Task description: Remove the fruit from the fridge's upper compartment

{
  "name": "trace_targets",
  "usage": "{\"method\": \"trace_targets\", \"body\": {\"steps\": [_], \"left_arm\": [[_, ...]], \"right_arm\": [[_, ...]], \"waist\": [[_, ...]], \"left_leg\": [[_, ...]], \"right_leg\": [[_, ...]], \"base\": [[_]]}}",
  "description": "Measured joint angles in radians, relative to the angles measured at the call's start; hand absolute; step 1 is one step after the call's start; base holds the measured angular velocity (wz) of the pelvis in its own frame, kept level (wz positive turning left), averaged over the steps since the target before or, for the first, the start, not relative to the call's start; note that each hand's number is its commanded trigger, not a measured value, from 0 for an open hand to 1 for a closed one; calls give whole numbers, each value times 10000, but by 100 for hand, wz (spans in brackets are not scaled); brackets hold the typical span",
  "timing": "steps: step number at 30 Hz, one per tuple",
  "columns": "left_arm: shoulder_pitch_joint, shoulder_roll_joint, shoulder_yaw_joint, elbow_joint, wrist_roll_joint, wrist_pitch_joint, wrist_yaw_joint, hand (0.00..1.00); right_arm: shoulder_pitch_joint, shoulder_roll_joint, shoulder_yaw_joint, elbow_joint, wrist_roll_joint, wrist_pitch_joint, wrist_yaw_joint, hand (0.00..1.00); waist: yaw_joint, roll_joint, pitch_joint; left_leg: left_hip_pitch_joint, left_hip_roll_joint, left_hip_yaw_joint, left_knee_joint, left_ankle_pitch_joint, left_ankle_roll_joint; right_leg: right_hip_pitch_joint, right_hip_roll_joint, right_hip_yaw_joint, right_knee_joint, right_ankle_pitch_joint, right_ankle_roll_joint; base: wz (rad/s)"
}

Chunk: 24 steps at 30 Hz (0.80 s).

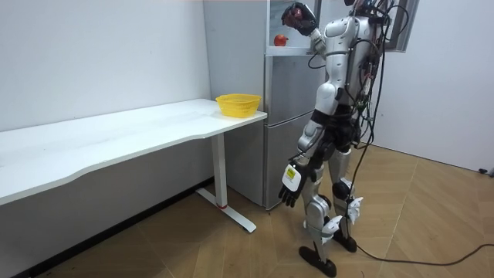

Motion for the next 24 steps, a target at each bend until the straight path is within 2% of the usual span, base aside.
{"method": "trace_targets", "body": {"steps": [5, 7, 12, 15, 19, 20, 24], "left_arm": [[-36, 44, -37, -13, 6, 38, -217, 0], [-33, 44, -23, -13, 28, 67, -305, 0], [-106, 56, 9, -23, 103, 73, -441, 0], [-133, 75, 26, -104, 101, 74, -444, 0], [-198, 115, 40, -137, 362, 73, -440, 0], [-238, 148, 39, -129, 451, 74, -440, 0], [-384, 244, 29, -143, 502, 61, -436, 0]], "right_arm": [[-44, 5, 408, 19, -551, 66, 675, 100], [-232, 4, 513, 64, -859, 225, 881, 100], [-611, 2, 703, 456, -1691, 236, 1196, 100], [-772, -7, 702, 1096, -1888, 286, 1189, 100], [-983, -68, 699, 1914, -1876, 378, 1133, 100], [-1009, -117, 702, 2220, -1876, 378, 981, 100], [-1228, -186, 737, 3705, -1865, 375, 548, 100]], "waist": [[234, -156, -4], [322, -171, 5], [472, -179, 16], [477, -186, 26], [528, -227, 111], [641, -255, 122], [801, -324, 115]], "left_leg": [[-132, -23, -191, 73, 0, 1], [-158, -33, -262, 79, 0, 1], [-208, -40, -488, 107, 2, 0], [-229, -51, -591, 140, 3, -1], [-228, -72, -726, 164, 8, -1], [-234, -79, -781, 171, 10, -2], [-234, -130, -1058, 252, 16, 2]], "right_leg": [[-18, -30, -163, -1, 0, 0], [-24, -35, -209, -5, 0, 0], [20, -28, -430, -7, 0, 1], [99, -33, -484, -6, -1, 2], [158, -49, -685, -9, -4, 6], [161, -47, -700, -8, -4, 6], [246, -64, -849, -2, -4, 6]], "base": [[12], [10], [12], [15], [10], [5], [19]]}}
